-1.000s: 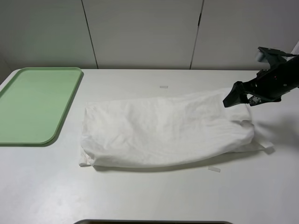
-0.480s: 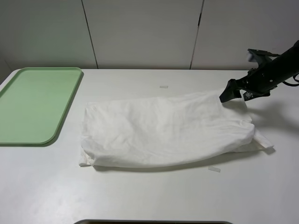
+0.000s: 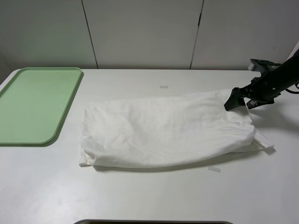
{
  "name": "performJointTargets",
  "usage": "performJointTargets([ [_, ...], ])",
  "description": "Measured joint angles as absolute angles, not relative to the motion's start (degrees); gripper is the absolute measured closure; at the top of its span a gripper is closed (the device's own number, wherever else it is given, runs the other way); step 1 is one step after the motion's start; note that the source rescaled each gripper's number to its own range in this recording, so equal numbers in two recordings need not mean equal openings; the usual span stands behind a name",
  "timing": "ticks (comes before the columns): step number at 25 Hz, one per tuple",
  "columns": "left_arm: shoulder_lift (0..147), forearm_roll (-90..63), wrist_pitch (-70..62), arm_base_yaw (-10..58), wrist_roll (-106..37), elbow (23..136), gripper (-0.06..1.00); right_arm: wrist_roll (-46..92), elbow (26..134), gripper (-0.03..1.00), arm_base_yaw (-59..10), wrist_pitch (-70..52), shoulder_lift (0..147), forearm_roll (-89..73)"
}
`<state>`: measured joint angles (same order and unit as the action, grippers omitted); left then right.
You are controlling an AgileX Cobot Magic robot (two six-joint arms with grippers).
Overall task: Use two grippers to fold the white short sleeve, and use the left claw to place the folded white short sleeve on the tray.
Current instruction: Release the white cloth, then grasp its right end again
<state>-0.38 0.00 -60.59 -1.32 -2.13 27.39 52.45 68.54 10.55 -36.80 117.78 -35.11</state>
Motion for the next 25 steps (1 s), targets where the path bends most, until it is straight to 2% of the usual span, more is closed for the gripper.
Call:
performJointTargets([
  [19,-0.4,0.3,-60.5,-1.3,-2.1,27.4,0.06,53.8,69.4,-0.02,9.1,-40.2,121.3,-39.0],
  [21,-0.4,0.3,-60.5,-1.3,-2.1,27.4,0.06,53.8,69.4,0.05,8.3,-42.1,121.4,-40.5],
  [22,-0.4,0.3,-60.5,-1.3,-2.1,27.4,0.06,53.8,69.4,0.12,7.9,-43.0,121.6,-40.8],
  [24,-0.4,0.3,-60.5,-1.3,-2.1,27.4,0.06,53.8,69.4,0.34,7.2,-43.6,122.1,-41.0],
  [25,-0.4,0.3,-60.5,-1.3,-2.1,27.4,0.06,53.8,69.3,0.52,7.1,-43.7,122.3,-41.0],
])
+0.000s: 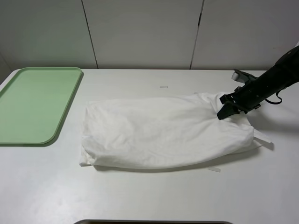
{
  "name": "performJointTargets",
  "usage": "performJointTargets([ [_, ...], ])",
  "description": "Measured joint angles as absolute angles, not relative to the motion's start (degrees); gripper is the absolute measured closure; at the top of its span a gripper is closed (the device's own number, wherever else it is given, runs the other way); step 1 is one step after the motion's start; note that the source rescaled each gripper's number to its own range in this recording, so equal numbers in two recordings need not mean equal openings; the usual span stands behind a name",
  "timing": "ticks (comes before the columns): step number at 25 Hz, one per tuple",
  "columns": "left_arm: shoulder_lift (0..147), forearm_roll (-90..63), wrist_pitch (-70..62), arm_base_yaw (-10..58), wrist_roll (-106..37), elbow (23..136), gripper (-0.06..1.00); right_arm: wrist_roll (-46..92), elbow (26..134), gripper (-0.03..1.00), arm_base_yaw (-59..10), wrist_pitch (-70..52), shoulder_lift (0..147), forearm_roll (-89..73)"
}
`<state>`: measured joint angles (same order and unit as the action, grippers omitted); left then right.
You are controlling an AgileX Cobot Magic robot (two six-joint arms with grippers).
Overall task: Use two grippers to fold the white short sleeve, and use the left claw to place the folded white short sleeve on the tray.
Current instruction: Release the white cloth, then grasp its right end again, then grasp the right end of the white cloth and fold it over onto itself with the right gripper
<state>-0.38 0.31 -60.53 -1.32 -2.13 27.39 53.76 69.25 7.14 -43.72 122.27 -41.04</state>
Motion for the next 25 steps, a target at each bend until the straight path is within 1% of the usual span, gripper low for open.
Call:
performJointTargets([
  [1,-0.4,0.3,-60.5,-1.3,-2.1,27.4,0.06,53.8,69.2,0.71,7.1,-43.9,122.6,-41.0],
  [2,-0.4,0.3,-60.5,-1.3,-2.1,27.4,0.06,53.8,69.1,0.86,7.1,-44.0,122.7,-41.0],
  [3,-0.4,0.3,-60.5,-1.3,-2.1,27.4,0.06,53.8,69.1,0.93,7.1,-44.0,122.7,-40.7],
  [4,-0.4,0.3,-60.5,-1.3,-2.1,27.4,0.06,53.8,69.1,0.91,7.1,-43.9,122.7,-40.2],
  [11,-0.4,0.3,-60.5,-1.3,-2.1,27.4,0.06,52.9,69.2,0.92,6.9,-43.6,122.4,-37.2],
  [15,-0.4,0.3,-60.5,-1.3,-2.1,27.4,0.06,51.0,69.1,0.92,6.6,-43.7,120.9,-31.7],
  [16,-0.4,0.3,-60.5,-1.3,-2.1,27.4,0.06,47.1,69.1,0.92,5.8,-43.8,116.6,-22.7],
  [17,-0.4,0.3,-60.5,-1.3,-2.1,27.4,0.06,46.0,69.0,0.92,5.3,-43.7,115.2,-19.9],
  [20,-0.4,0.3,-60.5,-1.3,-2.1,27.4,0.06,43.0,69.0,0.92,3.3,-43.6,111.6,-15.4],
  [25,-0.4,0.3,-60.5,-1.3,-2.1,27.4,0.06,35.7,69.0,0.92,-0.9,-43.8,108.3,-12.5],
])
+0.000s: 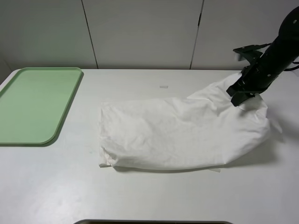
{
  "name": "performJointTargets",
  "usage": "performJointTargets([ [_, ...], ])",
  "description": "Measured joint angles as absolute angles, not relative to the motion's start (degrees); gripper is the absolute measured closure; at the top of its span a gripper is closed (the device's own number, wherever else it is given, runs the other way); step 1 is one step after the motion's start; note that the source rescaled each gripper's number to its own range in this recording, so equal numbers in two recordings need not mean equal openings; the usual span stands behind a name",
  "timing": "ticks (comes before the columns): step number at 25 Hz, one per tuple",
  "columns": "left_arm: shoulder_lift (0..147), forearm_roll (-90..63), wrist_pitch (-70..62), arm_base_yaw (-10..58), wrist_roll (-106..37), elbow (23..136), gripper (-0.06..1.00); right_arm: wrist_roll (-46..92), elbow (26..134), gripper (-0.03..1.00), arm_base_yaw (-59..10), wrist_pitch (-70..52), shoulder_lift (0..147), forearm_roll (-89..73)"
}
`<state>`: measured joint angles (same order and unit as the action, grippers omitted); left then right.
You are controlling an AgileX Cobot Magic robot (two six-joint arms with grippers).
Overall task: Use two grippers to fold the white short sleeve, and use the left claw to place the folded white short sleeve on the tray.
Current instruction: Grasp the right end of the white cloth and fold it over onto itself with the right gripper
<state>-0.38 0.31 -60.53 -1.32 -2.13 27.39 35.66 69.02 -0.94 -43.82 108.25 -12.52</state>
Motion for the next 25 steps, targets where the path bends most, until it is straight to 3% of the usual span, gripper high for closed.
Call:
performJointTargets([
  [10,-0.4,0.3,-60.5,-1.3,-2.1,27.4,0.06,15.6,69.0,0.92,-11.0,-43.8,107.9,-13.0],
  [19,-0.4,2.3,-60.5,-1.3,-2.1,27.4,0.06,12.5,69.0,0.9,-15.0,-40.4,110.8,-17.6],
  [21,-0.4,3.9,-60.5,-1.3,-2.1,27.4,0.06,12.8,69.0,0.8,-15.3,-39.7,111.3,-18.6],
  [22,-0.4,4.8,-60.5,-1.3,-2.1,27.4,0.06,13.6,69.0,0.6,-15.7,-38.8,111.6,-19.4],
  [24,-0.4,6.1,-60.5,-1.3,-2.1,27.4,0.06,15.4,69.0,0.34,-16.4,-37.5,111.6,-21.2],
  [25,-0.4,6.6,-60.5,-1.3,-2.1,27.4,0.06,17.3,69.0,0.12,-17.5,-36.2,111.6,-24.0],
])
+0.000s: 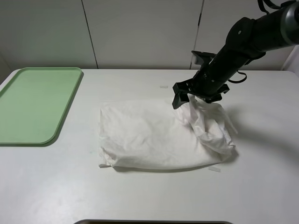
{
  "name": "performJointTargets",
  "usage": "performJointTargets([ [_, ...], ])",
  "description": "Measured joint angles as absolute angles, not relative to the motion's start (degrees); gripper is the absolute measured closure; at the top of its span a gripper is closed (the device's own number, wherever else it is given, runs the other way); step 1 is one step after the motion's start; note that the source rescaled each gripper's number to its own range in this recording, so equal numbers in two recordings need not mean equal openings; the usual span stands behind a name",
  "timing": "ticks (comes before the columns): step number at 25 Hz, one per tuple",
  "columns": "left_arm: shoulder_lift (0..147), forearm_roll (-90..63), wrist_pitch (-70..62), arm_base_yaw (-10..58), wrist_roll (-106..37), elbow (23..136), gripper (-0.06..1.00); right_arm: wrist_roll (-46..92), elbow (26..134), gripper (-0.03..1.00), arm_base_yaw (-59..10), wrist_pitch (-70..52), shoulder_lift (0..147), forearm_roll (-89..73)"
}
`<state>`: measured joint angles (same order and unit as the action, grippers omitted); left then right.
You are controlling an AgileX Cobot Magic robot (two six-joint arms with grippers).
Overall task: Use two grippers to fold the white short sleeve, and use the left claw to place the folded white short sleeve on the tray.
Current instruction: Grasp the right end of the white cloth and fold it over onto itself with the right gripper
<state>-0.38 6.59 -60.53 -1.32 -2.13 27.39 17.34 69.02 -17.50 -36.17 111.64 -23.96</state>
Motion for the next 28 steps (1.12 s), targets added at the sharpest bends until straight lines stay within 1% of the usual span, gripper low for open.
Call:
performJointTargets([
  [1,-0.4,6.9,-60.5,-1.3,-2.1,27.4,0.06,18.6,69.0,0.07,-18.0,-35.6,111.6,-26.0],
  [2,-0.4,7.1,-60.5,-1.3,-2.1,27.4,0.06,19.8,69.0,0.03,-18.7,-35.2,111.6,-27.8],
  [4,-0.4,7.1,-60.5,-1.3,-2.1,27.4,0.06,22.3,69.1,0.01,-20.2,-34.9,111.6,-30.5],
  [9,-0.4,7.1,-60.5,-1.3,-2.1,27.4,0.06,26.0,69.6,0.0,-22.6,-34.0,111.6,-33.5],
  [12,-0.4,7.3,-60.5,-1.3,-2.1,27.4,0.06,30.1,71.1,0.0,-26.0,-33.6,111.6,-36.7],
  [16,-0.4,7.3,-60.5,-1.3,-2.1,27.4,0.06,32.4,73.0,0.0,-27.5,-33.7,111.6,-38.1],
  [20,-0.4,7.4,-60.4,-1.3,-2.1,27.4,0.06,32.5,77.1,0.0,-27.5,-35.8,111.5,-33.3],
  [22,-0.4,7.4,-60.4,-1.3,-2.1,27.4,0.06,31.4,78.4,0.0,-27.3,-36.6,110.8,-28.1],
  [25,-0.4,7.4,-60.4,-1.3,-2.1,27.4,0.06,28.5,78.9,0.0,-25.5,-38.8,110.0,-20.6],
  [28,-0.4,7.5,-60.4,-1.3,-2.1,27.4,0.06,23.7,78.8,0.0,-21.7,-43.0,109.9,-12.2],
])
